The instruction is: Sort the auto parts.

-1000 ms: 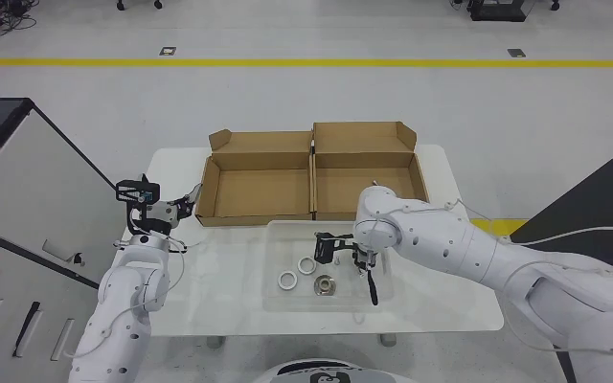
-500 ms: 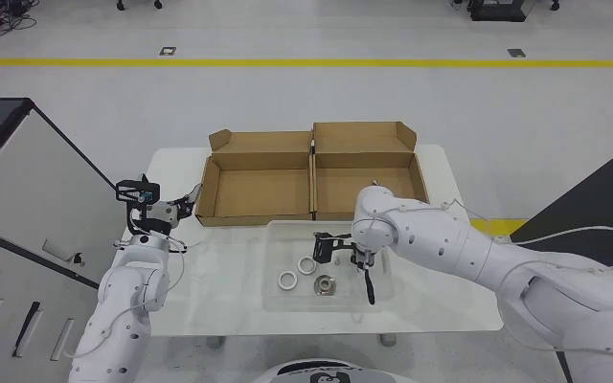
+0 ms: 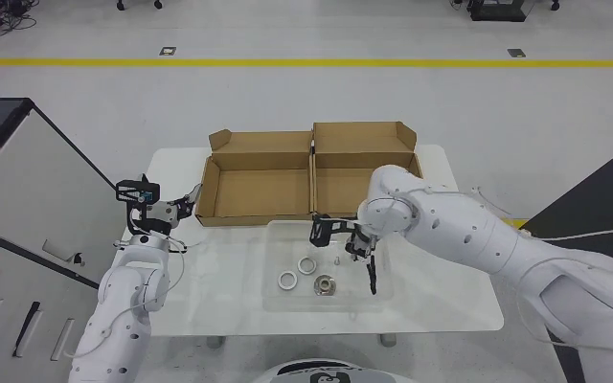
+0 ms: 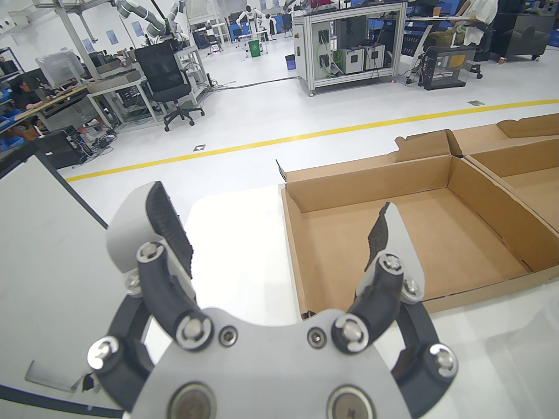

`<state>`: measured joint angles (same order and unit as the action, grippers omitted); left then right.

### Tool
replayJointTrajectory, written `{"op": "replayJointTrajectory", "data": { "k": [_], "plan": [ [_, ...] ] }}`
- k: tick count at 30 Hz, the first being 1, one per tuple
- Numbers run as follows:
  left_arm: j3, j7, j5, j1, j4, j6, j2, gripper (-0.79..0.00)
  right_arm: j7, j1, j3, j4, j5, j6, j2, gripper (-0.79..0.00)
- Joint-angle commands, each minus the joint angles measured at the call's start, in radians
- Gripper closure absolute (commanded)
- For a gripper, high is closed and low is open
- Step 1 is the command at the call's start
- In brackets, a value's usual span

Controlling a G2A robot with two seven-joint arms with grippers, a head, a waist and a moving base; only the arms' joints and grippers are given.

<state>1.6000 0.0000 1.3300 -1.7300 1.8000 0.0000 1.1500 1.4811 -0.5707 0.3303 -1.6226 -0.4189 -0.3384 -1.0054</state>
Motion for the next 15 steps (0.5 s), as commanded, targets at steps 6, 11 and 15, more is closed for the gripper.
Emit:
{"op": "replayJointTrajectory", "data": {
  "k": [6,11,15],
  "plan": [
    [0.000,0.000,0.000,0.000,0.000,0.000,0.000,-0.785,-0.046,-0.090,0.213,-0.082,0.095,-0.024,0.116,0.000],
    [0.000,0.000,0.000,0.000,0.000,0.000,0.000,-0.785,-0.150,-0.208,0.383,-0.068,0.211,-0.131,0.192,0.000],
    [0.000,0.000,0.000,0.000,0.000,0.000,0.000,-0.785,-0.267,-0.306,0.502,-0.049,0.335,-0.267,0.237,0.000]
  ]
}}
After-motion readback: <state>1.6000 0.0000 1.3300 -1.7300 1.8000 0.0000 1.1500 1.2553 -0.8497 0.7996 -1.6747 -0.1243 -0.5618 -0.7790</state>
